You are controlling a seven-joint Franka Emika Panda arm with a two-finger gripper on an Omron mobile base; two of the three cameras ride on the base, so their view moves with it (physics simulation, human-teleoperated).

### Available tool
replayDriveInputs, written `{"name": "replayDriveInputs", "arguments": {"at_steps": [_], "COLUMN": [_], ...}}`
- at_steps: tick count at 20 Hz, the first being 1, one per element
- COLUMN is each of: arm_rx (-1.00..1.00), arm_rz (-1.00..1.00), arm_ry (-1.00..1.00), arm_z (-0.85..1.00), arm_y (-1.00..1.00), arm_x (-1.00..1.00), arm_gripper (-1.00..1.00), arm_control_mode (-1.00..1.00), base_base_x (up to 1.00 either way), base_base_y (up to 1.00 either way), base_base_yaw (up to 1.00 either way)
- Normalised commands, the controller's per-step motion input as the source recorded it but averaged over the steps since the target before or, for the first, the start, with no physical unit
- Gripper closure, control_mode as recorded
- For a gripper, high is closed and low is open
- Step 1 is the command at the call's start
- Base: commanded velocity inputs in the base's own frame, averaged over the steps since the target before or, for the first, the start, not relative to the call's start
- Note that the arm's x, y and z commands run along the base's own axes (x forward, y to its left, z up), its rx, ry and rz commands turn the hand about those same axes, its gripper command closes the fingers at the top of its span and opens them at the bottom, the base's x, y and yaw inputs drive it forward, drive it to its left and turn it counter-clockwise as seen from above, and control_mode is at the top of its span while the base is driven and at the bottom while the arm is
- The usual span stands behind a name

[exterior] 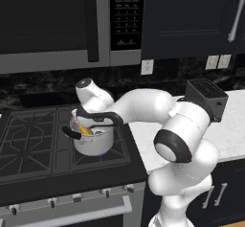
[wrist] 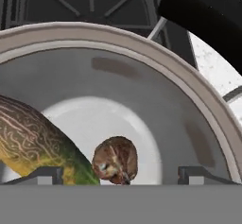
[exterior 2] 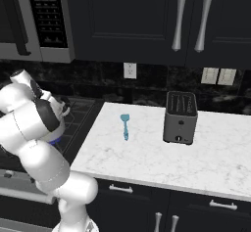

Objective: Put the cucumber and mushroom in the pot. Retrieve the spatula and lightly stir the vegetables in the pot.

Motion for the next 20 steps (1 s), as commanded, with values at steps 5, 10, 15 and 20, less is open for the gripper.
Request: {"name": "replayDriveInputs", "arguments": {"at_steps": [5,10,15,20], "arm_rx": [0.00,0.00,0.00,0.00], "arm_rz": [-0.04,-0.01,-0.03,-0.05], "arm_ry": [-0.04,-0.10,0.00,0.07], "arm_z": [0.47,0.77,0.49,0.10], "arm_y": [0.00,-0.56,-0.94,-1.00], "arm_x": [-0.41,-0.99,-0.67,-0.06], "arm_gripper": [-1.00,-1.00,-1.00,-1.00], "arm_control_mode": [-1.00,-1.00,-1.00,-1.00], "base_base_x": [0.00,0.00,0.00,0.00], "base_base_y": [0.00,0.00,0.00,0.00], "base_base_yaw": [0.00,0.00,0.00,0.00]}}
